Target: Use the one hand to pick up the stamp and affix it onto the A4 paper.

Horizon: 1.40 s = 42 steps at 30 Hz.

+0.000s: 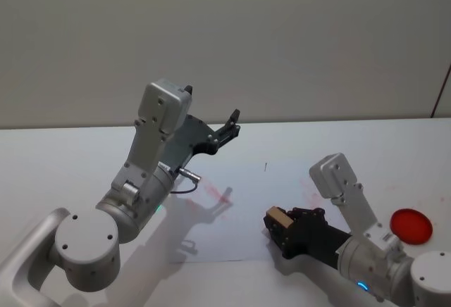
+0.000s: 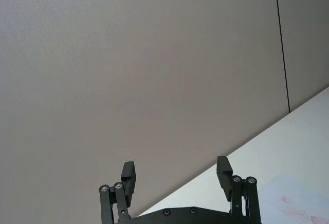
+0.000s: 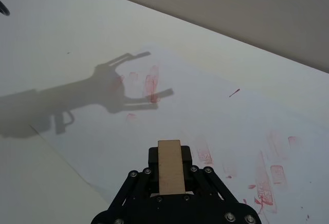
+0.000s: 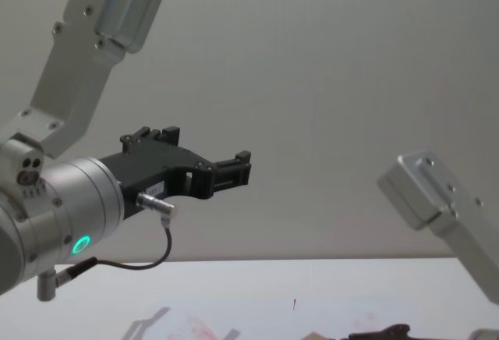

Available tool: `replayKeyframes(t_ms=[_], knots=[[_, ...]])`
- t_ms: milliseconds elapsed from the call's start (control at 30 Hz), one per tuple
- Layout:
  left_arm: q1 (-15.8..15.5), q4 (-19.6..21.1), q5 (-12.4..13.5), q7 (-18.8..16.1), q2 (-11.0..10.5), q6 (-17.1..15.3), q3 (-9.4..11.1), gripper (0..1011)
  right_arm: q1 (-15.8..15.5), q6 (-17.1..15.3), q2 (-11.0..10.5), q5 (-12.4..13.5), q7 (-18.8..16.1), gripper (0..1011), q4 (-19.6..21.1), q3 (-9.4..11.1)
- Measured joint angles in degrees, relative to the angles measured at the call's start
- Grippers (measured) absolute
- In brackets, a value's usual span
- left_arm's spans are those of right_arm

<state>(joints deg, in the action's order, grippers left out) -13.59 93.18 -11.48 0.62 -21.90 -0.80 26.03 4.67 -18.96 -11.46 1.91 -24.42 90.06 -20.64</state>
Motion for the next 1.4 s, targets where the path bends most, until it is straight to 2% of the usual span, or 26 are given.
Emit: replayKeyframes(t_ms=[967, 1167, 1400], knots=[[0.00, 0.00, 0.00, 0.00, 0.00, 0.00, 0.00, 1001, 0.49, -0.83, 0.77, 0.82, 1.44, 219, -3.11, -0.60], [0.00, 0.00, 0.00, 0.00, 0.00, 0.00, 0.00, 1001, 0.64, 0.09, 0.83, 1.85, 2.33, 219, -2.66, -0.41], [0.00, 0.00, 0.00, 0.00, 0.00, 0.00, 0.00, 1001, 1.07, 1.61, 0.77, 4.63, 3.47, 219, 0.72, 0.63]])
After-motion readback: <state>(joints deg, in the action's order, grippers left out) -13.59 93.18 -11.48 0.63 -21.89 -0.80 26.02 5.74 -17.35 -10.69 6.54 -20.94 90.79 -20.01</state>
